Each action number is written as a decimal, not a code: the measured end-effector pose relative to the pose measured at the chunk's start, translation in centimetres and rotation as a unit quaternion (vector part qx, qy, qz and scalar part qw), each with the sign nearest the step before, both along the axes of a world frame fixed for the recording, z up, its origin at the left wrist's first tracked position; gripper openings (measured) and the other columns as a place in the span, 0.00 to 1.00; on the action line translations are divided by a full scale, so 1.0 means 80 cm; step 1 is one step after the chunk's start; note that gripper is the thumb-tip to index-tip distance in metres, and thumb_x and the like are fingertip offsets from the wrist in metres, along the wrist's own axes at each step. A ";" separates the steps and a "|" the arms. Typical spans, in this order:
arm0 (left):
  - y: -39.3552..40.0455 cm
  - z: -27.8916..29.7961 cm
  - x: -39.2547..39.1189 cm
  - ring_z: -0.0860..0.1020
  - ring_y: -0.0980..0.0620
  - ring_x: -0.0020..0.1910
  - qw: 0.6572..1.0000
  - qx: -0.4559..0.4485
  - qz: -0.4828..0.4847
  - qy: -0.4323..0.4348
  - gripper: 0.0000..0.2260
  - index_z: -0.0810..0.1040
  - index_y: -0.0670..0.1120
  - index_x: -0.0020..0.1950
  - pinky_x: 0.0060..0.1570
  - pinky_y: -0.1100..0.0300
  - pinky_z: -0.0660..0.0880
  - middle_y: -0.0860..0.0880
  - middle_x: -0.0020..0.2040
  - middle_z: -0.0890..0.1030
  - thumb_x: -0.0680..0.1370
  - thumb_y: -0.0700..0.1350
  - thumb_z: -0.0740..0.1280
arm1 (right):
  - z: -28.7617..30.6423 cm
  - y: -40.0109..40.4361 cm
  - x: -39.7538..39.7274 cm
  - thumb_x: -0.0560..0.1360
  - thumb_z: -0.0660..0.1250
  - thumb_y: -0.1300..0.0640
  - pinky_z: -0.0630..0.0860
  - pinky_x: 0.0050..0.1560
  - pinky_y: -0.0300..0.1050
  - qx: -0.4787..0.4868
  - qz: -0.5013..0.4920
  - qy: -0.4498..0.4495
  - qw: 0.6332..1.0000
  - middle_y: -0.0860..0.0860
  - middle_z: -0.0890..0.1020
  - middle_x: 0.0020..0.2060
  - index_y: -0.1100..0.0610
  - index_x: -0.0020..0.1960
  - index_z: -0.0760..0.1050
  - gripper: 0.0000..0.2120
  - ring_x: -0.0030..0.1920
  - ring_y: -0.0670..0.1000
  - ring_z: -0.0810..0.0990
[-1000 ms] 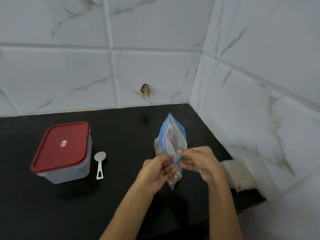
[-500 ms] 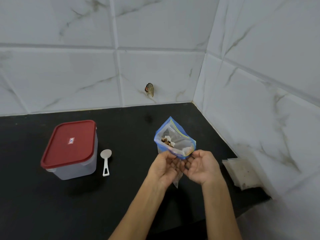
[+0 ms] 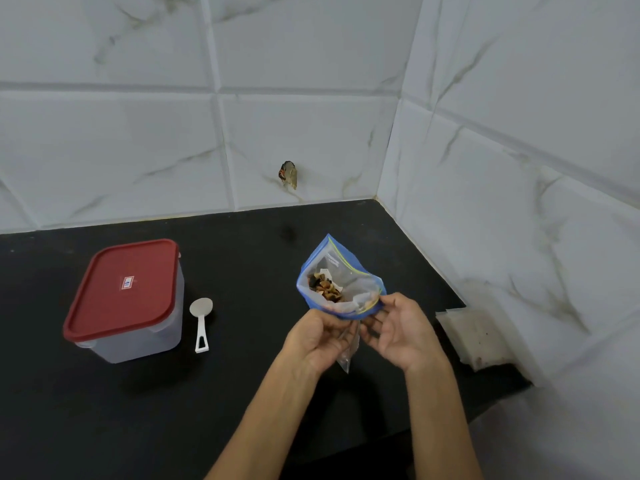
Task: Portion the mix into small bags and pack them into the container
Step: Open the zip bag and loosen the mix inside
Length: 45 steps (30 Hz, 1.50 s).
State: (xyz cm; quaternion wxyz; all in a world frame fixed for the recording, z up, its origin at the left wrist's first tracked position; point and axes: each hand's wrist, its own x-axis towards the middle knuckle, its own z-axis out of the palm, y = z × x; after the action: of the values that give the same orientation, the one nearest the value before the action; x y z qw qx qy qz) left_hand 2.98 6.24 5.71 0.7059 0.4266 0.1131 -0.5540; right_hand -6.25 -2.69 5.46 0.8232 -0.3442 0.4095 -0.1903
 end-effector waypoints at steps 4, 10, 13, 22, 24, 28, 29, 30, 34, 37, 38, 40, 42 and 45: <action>0.002 -0.004 -0.001 0.77 0.46 0.40 0.999 0.021 0.005 -0.044 0.20 0.76 0.37 0.48 0.40 0.58 0.74 0.39 0.41 0.79 0.72 0.24 0.48 | -0.005 -0.002 0.004 0.75 0.60 0.58 0.75 0.45 0.47 -0.083 0.004 0.072 0.994 0.56 0.82 0.46 0.58 0.54 0.76 0.10 0.46 0.53 0.80; 0.016 0.000 0.001 0.78 0.46 0.42 0.987 0.037 -0.043 -0.148 0.14 0.76 0.37 0.43 0.47 0.54 0.75 0.40 0.43 0.79 0.71 0.27 0.52 | 0.006 -0.023 0.003 0.71 0.69 0.62 0.79 0.49 0.46 -0.356 -0.036 0.167 0.919 0.52 0.80 0.51 0.54 0.59 0.75 0.16 0.53 0.50 0.79; 0.018 0.003 0.005 0.77 0.48 0.40 0.978 0.055 -0.029 -0.200 0.04 0.76 0.41 0.45 0.41 0.56 0.74 0.44 0.40 0.79 0.73 0.37 0.63 | 0.008 -0.023 0.008 0.73 0.69 0.59 0.79 0.51 0.47 -0.385 -0.024 0.176 0.906 0.49 0.82 0.45 0.53 0.50 0.79 0.06 0.50 0.49 0.80; -0.007 0.001 0.042 0.81 0.48 0.44 0.987 0.042 0.025 -0.155 0.10 0.79 0.41 0.51 0.39 0.54 0.77 0.44 0.45 0.82 0.78 0.47 0.67 | 0.004 -0.029 0.022 0.78 0.63 0.56 0.79 0.41 0.44 -0.294 -0.044 0.177 0.938 0.54 0.81 0.42 0.56 0.40 0.76 0.10 0.45 0.50 0.80; -0.008 -0.001 0.042 0.81 0.47 0.44 0.991 0.023 0.022 -0.132 0.09 0.79 0.40 0.51 0.41 0.54 0.77 0.44 0.43 0.82 0.79 0.46 0.66 | 0.001 -0.031 0.026 0.79 0.63 0.57 0.79 0.43 0.46 -0.227 -0.040 0.144 0.962 0.54 0.81 0.43 0.57 0.41 0.77 0.09 0.44 0.51 0.81; -0.008 -0.003 0.045 0.80 0.48 0.41 0.996 -0.007 0.036 -0.086 0.09 0.78 0.40 0.51 0.45 0.53 0.78 0.44 0.40 0.81 0.80 0.45 0.64 | -0.001 -0.039 0.029 0.79 0.62 0.56 0.78 0.53 0.56 -0.035 -0.037 0.026 0.998 0.59 0.82 0.50 0.61 0.54 0.78 0.10 0.53 0.58 0.81; -0.008 -0.003 0.047 0.80 0.48 0.41 0.996 -0.016 0.037 -0.073 0.09 0.78 0.39 0.50 0.46 0.52 0.78 0.44 0.41 0.81 0.80 0.45 0.64 | -0.001 -0.042 0.030 0.79 0.61 0.56 0.79 0.52 0.56 0.013 -0.034 -0.008 0.999 0.60 0.83 0.50 0.62 0.55 0.78 0.12 0.53 0.58 0.80; -0.007 -0.003 0.048 0.80 0.47 0.43 0.997 -0.026 0.037 -0.061 0.09 0.77 0.39 0.49 0.48 0.51 0.77 0.43 0.42 0.80 0.79 0.45 0.64 | -0.001 -0.043 0.030 0.79 0.60 0.55 0.79 0.49 0.56 0.049 -0.032 -0.036 0.998 0.60 0.83 0.48 0.62 0.54 0.78 0.12 0.53 0.58 0.81; -0.001 -0.004 0.050 0.80 0.43 0.50 0.997 -0.047 0.035 -0.040 0.12 0.77 0.38 0.54 0.57 0.47 0.75 0.40 0.49 0.81 0.76 0.46 0.66 | -0.005 -0.046 0.026 0.75 0.65 0.55 0.81 0.46 0.51 0.056 0.000 -0.071 0.996 0.59 0.82 0.53 0.61 0.58 0.77 0.15 0.56 0.56 0.80; -0.001 -0.004 0.046 0.80 0.41 0.53 0.997 -0.051 0.035 -0.039 0.13 0.77 0.38 0.57 0.56 0.45 0.76 0.39 0.51 0.81 0.76 0.44 0.66 | 0.003 -0.051 0.016 0.76 0.64 0.57 0.81 0.44 0.47 -0.058 0.058 -0.029 0.996 0.56 0.82 0.49 0.60 0.57 0.77 0.11 0.49 0.53 0.81; -0.002 -0.004 0.045 0.80 0.41 0.52 0.997 -0.049 0.037 -0.040 0.13 0.77 0.38 0.58 0.56 0.45 0.76 0.39 0.51 0.81 0.76 0.43 0.66 | 0.006 -0.053 0.012 0.77 0.63 0.59 0.81 0.43 0.45 -0.088 0.071 -0.016 0.993 0.56 0.83 0.47 0.59 0.56 0.78 0.10 0.46 0.52 0.82; -0.003 -0.004 0.043 0.80 0.42 0.51 0.997 -0.048 0.037 -0.039 0.12 0.77 0.38 0.57 0.56 0.45 0.76 0.40 0.50 0.81 0.77 0.43 0.66 | 0.009 -0.056 0.006 0.78 0.62 0.62 0.82 0.38 0.42 -0.110 0.069 -0.004 0.992 0.55 0.83 0.43 0.61 0.56 0.78 0.10 0.43 0.51 0.82; -0.004 -0.003 0.041 0.80 0.43 0.49 0.997 -0.053 0.031 -0.035 0.11 0.77 0.38 0.55 0.52 0.47 0.78 0.40 0.48 0.81 0.77 0.42 0.65 | 0.007 -0.057 0.003 0.78 0.61 0.64 0.82 0.39 0.43 -0.082 0.045 -0.010 0.996 0.55 0.84 0.42 0.61 0.56 0.78 0.10 0.43 0.51 0.83; -0.006 -0.003 0.038 0.81 0.43 0.48 0.998 -0.056 0.034 -0.026 0.10 0.77 0.37 0.56 0.45 0.49 0.80 0.40 0.46 0.82 0.77 0.41 0.65 | 0.000 -0.056 0.002 0.78 0.60 0.64 0.83 0.42 0.49 0.036 0.009 -0.065 0.997 0.56 0.85 0.44 0.59 0.57 0.77 0.11 0.43 0.53 0.85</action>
State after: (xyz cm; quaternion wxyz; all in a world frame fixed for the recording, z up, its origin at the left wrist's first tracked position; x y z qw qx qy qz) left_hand 6.00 5.75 5.50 0.7496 0.3965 0.0781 -0.5241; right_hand -6.11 -7.20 5.49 0.8615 -0.3045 0.3591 -0.1900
